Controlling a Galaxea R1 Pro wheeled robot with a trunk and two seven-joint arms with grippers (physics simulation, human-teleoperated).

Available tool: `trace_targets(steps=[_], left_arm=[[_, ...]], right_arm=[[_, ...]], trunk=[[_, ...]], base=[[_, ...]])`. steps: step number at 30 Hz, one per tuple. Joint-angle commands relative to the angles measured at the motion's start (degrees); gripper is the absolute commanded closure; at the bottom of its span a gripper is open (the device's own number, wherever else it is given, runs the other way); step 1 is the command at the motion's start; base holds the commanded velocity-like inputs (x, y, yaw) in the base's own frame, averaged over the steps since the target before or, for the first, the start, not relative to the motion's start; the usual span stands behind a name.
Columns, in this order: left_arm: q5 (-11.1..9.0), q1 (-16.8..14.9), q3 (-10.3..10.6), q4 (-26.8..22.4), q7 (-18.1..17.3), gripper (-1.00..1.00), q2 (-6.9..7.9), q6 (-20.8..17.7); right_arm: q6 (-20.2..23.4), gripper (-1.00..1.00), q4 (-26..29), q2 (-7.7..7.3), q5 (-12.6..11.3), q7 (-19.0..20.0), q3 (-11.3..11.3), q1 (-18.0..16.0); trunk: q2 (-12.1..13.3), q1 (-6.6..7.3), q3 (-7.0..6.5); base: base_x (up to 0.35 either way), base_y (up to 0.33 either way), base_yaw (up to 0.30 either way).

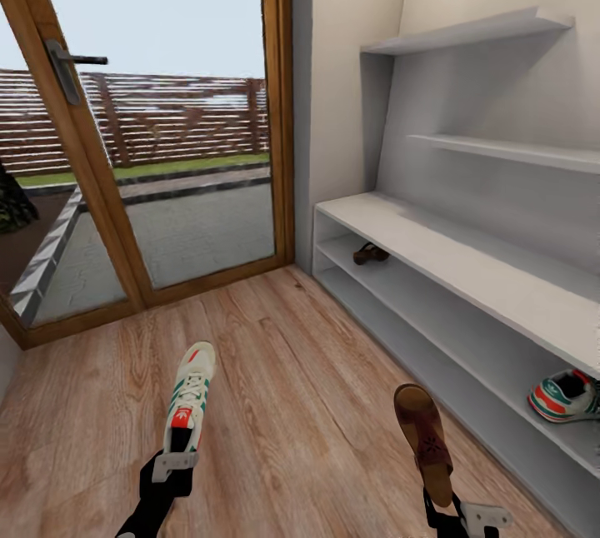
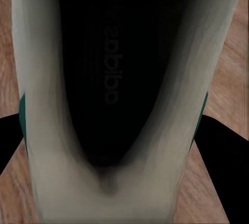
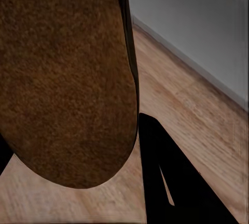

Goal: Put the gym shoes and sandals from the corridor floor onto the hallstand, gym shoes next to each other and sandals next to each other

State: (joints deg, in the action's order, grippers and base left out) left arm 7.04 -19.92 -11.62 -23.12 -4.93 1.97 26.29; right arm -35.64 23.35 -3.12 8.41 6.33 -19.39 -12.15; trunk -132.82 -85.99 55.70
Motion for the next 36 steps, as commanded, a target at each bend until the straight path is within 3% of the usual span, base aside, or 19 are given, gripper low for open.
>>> trace_targets(steps=[1,19,30,34,36], left_arm=[[0.5,0.0,-0.5,0.0,-0.3,1.0,-0.04,0.2],[0.6,0.0,-0.5,0.0,-0.4,1.0,-0.04,0.2],[0.5,0.0,-0.5,0.0,-0.4,1.0,-0.02,0.3],[-0.6,0.7,-1.1,0.0,-0.4,1.0,0.16,2.4],[-2.2,1.2,-1.6,0.6,-0.4,1.0,0.23,4.8]], right_arm=[[-0.1,1.0,0.0,0.04,0.3,0.4,-0.5,-0.1],[-0.1,1.0,-0.1,0.04,0.3,0.4,-0.5,-0.1],[-0.1,1.0,-0.1,0.04,0.3,0.4,-0.5,-0.1],[-0.1,1.0,-0.2,0.11,0.3,0.4,-0.5,-0.1],[-0.1,1.0,-0.2,0.12,0.3,0.5,-0.5,-0.1]], trunk=[[0.0,0.01,0.05],[0.0,0.01,0.05],[0.0,0.01,0.05],[0.0,0.01,0.05],[0.0,0.01,0.05]], base=[[0.059,0.109,-0.26],[0.046,0.267,-0.26],[0.0,0.023,-0.26],[0.0,0.0,-0.262],[0.0,0.0,-0.263]])
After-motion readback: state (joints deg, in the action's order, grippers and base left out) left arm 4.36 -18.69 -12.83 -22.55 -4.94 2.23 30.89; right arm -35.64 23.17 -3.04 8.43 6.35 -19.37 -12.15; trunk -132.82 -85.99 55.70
